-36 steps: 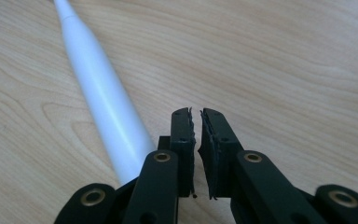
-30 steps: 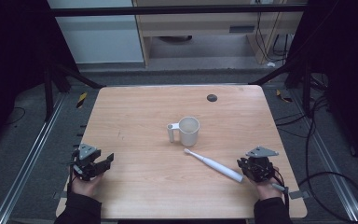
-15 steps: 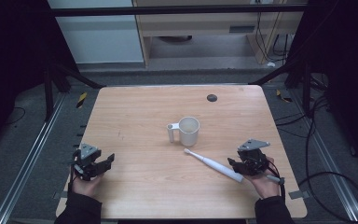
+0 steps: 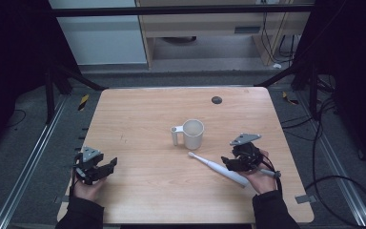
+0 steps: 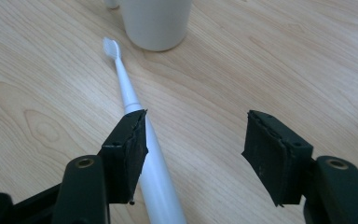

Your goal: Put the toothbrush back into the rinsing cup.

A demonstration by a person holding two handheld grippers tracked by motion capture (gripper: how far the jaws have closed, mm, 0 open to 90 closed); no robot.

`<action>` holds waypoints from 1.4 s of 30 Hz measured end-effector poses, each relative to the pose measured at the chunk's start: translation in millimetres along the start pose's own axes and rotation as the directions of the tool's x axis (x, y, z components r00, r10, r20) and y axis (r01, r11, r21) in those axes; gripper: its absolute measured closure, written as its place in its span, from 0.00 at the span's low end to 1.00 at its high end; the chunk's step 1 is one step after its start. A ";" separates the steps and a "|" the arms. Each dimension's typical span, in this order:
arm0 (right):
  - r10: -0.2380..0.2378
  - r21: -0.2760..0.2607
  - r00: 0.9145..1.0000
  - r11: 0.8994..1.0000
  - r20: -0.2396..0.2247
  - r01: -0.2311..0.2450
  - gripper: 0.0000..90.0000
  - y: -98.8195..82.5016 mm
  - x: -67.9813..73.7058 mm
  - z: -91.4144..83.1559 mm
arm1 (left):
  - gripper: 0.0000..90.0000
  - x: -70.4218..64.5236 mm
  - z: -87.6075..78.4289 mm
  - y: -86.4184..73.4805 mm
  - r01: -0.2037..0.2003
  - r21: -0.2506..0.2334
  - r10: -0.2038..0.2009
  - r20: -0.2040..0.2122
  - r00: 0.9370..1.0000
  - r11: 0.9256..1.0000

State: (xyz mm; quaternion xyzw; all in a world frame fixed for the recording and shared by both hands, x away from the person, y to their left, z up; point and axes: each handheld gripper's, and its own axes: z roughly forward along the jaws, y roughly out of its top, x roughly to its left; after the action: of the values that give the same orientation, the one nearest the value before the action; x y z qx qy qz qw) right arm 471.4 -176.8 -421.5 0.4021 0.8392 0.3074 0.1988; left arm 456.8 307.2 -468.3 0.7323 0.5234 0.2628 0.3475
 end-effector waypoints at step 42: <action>-0.098 0.257 0.989 0.958 -0.114 0.124 0.51 16.1 23.5 51.2 | 0.44 -1.4 2.1 0.2 -0.019 0.025 0.019 0.000 1.000 1.000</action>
State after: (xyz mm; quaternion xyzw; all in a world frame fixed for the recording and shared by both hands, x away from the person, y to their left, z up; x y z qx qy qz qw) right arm 496.0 -132.0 -450.1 0.3613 0.9027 0.2014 0.1184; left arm 458.0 305.3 -469.4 0.7415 0.5196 0.2596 0.3358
